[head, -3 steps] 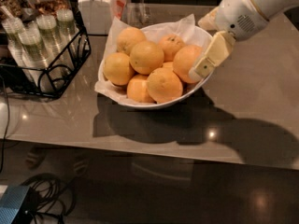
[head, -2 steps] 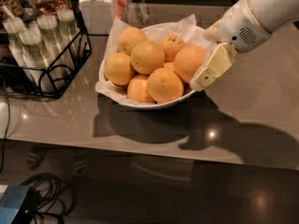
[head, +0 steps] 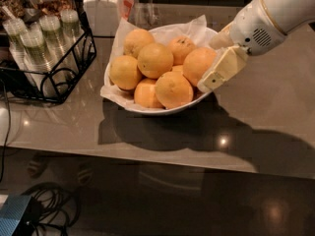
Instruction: Pick orange from white bowl
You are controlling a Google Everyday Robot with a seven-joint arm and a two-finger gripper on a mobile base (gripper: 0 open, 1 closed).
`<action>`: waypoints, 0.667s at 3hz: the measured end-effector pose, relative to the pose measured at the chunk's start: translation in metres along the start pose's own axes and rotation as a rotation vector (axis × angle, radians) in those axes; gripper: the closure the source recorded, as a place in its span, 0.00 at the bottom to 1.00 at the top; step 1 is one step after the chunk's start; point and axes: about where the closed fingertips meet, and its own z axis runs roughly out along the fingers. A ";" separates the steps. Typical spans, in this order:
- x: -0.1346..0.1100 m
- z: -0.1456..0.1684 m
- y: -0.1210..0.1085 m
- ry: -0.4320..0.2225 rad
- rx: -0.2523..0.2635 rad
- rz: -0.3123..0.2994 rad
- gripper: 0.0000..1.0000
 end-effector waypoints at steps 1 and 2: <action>0.000 0.000 0.000 0.000 0.000 0.000 0.42; 0.000 0.005 -0.003 0.005 -0.019 0.008 0.47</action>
Offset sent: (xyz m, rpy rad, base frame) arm 0.0087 0.0005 -0.0095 0.0043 0.0460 0.0060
